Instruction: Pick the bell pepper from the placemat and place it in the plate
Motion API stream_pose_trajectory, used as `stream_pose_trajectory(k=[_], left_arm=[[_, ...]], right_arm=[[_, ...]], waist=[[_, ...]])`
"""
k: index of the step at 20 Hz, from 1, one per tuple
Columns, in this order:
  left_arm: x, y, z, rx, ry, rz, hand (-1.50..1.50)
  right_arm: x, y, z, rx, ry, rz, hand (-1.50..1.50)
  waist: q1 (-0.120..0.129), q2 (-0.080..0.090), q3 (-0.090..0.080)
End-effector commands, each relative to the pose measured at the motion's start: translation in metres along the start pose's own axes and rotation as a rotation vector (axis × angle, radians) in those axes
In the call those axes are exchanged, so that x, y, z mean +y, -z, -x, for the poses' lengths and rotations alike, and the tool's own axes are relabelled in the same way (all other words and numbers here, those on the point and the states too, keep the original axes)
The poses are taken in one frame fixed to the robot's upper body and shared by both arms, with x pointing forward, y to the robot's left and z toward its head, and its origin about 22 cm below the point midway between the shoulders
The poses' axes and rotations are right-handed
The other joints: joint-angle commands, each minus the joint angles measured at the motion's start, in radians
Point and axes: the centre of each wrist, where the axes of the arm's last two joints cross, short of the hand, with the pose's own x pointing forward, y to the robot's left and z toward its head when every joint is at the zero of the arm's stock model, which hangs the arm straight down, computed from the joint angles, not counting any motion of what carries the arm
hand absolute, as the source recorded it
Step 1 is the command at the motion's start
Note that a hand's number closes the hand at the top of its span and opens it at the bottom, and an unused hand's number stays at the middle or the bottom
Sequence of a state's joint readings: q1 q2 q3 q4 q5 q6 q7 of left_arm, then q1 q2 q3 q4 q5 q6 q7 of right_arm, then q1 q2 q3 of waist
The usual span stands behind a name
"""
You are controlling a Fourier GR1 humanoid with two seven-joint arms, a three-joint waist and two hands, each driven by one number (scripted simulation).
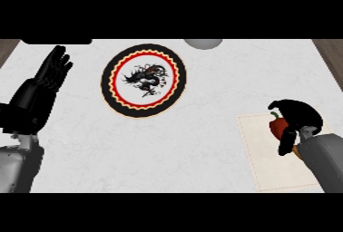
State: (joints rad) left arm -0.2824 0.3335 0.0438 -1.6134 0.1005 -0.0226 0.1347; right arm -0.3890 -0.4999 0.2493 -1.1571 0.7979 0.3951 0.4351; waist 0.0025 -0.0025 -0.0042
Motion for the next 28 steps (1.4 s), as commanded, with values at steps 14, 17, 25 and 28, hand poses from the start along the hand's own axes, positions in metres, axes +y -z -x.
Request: stream_pose_trajectory(k=[14,17,25,28], left_arm=[[0.001,0.007,0.001,-0.013,-0.003,0.022,0.0],[0.016,0.001,0.014,-0.01,-0.005,0.011,0.0],[0.002,0.008,-0.002,0.013,-0.007,-0.012,0.0],[-0.005,-0.003,0.009,0.016,-0.001,-0.012,0.0]], right_arm=[[-0.085,0.042,0.02,-0.188,0.006,0.449,1.5],[-0.079,0.047,0.025,-0.272,0.037,0.503,1.5],[-0.134,0.009,-0.037,-0.694,0.252,0.573,1.5],[-0.135,-0.002,-0.065,-0.789,0.37,0.559,1.5]], waist=[[0.034,0.014,0.006],[0.024,0.012,0.005],[-0.009,-0.004,0.004],[-0.009,-0.006,0.004]])
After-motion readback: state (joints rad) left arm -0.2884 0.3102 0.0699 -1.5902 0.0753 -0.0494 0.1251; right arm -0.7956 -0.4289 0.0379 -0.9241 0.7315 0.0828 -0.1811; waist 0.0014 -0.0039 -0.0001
